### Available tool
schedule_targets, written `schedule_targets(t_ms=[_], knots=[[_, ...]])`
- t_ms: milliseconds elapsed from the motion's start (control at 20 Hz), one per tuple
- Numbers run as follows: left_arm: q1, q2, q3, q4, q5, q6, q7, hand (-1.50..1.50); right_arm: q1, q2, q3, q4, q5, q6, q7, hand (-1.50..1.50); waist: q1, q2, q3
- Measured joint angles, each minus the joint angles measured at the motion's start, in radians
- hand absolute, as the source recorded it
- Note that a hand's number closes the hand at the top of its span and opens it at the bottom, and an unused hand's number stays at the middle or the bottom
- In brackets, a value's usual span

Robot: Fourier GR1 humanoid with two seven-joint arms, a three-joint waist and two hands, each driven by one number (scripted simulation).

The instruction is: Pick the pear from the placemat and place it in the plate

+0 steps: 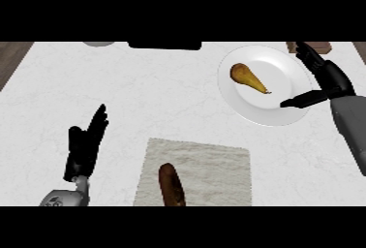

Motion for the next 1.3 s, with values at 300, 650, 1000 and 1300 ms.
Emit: schedule_targets(t_ms=[300, 650, 1000, 1300], knots=[[-0.024, 0.008, 0.018, 0.014, 0.008, -0.017, 0.008, 0.0, 0.015, -0.036, 0.0, 0.013, -0.001, -0.004, -0.01, -1.5, 0.002, 0.002, 0.0], [-0.011, -0.007, 0.004, -0.009, -0.005, -0.01, 0.01, 0.0, 0.037, -0.088, -0.013, 0.025, -0.009, -0.015, -0.024, -1.5, 0.011, 0.005, 0.001], [-0.024, -0.001, 0.011, -0.002, -0.005, -0.021, 0.013, 0.0, 0.054, -0.132, -0.042, 0.035, -0.034, -0.019, -0.041, -1.5, 0.018, 0.01, 0.003], [-0.037, 0.001, 0.021, 0.011, -0.006, -0.023, 0.01, 0.0, 0.07, -0.165, -0.058, 0.041, -0.044, -0.051, -0.032, -1.5, 0.021, 0.012, 0.003]])
